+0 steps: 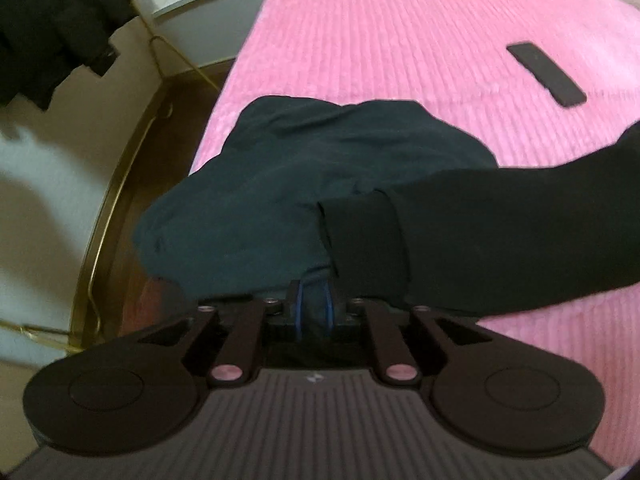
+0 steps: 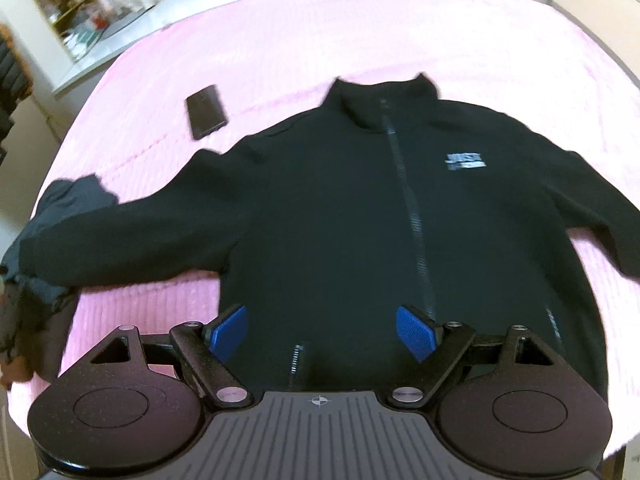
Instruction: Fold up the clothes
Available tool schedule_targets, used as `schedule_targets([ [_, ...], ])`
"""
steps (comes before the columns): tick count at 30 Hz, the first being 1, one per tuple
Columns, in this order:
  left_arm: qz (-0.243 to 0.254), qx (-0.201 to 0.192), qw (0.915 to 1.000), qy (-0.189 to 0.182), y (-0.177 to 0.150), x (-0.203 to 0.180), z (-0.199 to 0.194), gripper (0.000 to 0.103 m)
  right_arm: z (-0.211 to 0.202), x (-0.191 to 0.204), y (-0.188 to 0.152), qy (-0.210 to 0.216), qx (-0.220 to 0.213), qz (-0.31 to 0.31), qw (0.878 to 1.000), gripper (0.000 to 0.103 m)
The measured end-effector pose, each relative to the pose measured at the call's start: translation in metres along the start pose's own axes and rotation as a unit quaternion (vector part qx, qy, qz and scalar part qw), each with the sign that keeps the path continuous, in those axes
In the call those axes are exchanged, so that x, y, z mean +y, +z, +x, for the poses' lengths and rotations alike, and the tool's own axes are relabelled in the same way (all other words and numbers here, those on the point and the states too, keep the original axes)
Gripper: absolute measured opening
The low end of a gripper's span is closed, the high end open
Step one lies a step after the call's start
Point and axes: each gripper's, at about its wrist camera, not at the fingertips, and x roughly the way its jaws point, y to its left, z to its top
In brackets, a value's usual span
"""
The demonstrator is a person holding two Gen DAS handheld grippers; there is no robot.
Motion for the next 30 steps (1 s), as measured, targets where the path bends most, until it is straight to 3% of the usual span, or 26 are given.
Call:
schedule_targets([
  [6, 0.041, -0.018, 0.9965, -0.071, -0.003, -0.046, -0.050, 0.024, -0.040, -0.048, -0.022, -0.050, -0.028, 0.121, 0.991, 0.086],
  [7, 0.050, -0.022, 0.9947, -0.087, -0.002, -0.057, -0.058, 0.028, -0.049, -0.058, -0.028, -0.058, -0.036, 0.148, 0.987, 0.094],
  [8, 0.060, -0.026, 0.9926, -0.102, -0.001, -0.069, -0.066, 0.030, -0.058, -0.069, -0.034, -0.068, -0.046, 0.176, 0.981, 0.101],
  [17, 0.155, -0.066, 0.9618, -0.215, 0.011, -0.189, -0.143, 0.044, -0.147, -0.157, -0.078, -0.118, -0.143, 0.350, 0.918, 0.102],
  [20, 0.174, -0.081, 0.9538, -0.231, 0.015, -0.214, -0.170, 0.054, -0.171, -0.179, -0.088, -0.128, -0.172, 0.387, 0.897, 0.102],
  [22, 0.182, -0.092, 0.9488, -0.241, 0.015, -0.224, -0.187, 0.069, -0.185, -0.191, -0.095, -0.135, -0.188, 0.400, 0.887, 0.102],
  [23, 0.185, -0.098, 0.9463, -0.246, 0.014, -0.228, -0.195, 0.072, -0.189, -0.196, -0.099, -0.140, -0.193, 0.405, 0.883, 0.102],
  [26, 0.192, -0.108, 0.9415, -0.255, 0.008, -0.238, -0.204, 0.077, -0.187, -0.205, -0.105, -0.142, -0.178, 0.417, 0.880, 0.102],
  [30, 0.192, -0.098, 0.9389, -0.268, -0.003, -0.251, -0.194, 0.077, -0.178, -0.196, -0.111, -0.132, -0.161, 0.414, 0.886, 0.102],
])
